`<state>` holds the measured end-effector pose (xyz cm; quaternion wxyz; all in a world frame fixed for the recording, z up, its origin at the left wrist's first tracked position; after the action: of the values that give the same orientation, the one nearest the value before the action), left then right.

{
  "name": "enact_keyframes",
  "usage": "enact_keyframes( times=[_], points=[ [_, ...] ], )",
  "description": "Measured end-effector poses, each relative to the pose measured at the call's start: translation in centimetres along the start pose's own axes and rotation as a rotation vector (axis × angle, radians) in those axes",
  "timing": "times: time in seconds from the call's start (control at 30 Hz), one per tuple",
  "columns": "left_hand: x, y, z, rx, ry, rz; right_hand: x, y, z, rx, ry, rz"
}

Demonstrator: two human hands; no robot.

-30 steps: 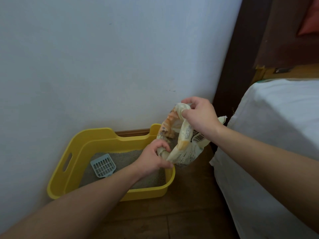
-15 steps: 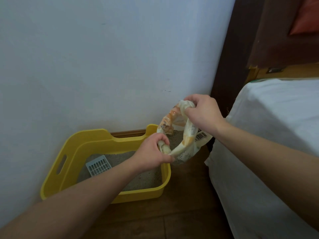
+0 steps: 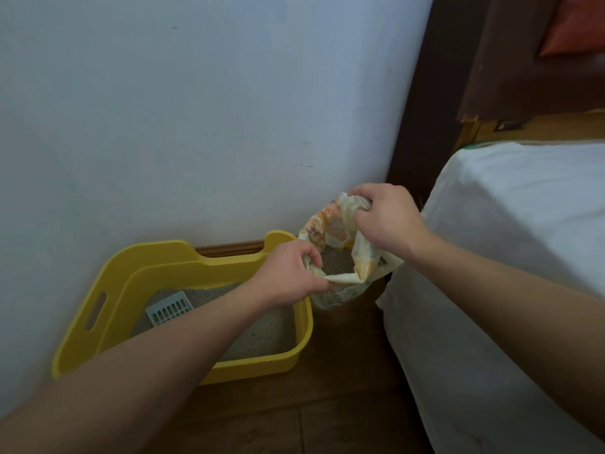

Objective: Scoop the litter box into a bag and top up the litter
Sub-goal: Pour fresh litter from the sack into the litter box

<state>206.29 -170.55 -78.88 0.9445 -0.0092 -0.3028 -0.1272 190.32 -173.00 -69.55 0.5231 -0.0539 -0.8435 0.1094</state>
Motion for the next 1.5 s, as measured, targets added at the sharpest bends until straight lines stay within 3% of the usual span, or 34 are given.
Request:
enact_keyframes(
  times=[0.37, 0.73, 1.2, 1.5],
  points=[
    [-3.0, -1.5, -1.5, 0.031, 0.002, -0.095, -3.6, 0.7, 4.3, -0.067, 0.055, -0.053],
    [-5.7, -3.4, -4.0, 0.034, -0.217, -0.143, -7.6, 1.7, 7.4, -0.093, 0.15, -0.148],
    [-7.7, -4.3, -4.9, -0.105, -0.509, -0.201, -10.8, 1.9, 10.0, -0.163, 0.097, -0.224],
    [-9.3, -5.0, -4.9, -0.176, -0.67, -0.304, -12.7, 2.4, 11.9, -0.251, 0.117, -0.363]
  ],
)
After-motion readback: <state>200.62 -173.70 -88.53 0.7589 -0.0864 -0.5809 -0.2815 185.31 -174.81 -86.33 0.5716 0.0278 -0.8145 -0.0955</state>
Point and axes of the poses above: each hand's wrist, its own y-axis away from the middle knuckle, its own x-axis out of the back of the hand, z = x × y, the point moved 9 cm from there along -y, towards the middle knuckle, and after that the axes turned 8 degrees about y, right-handed, at the moved point
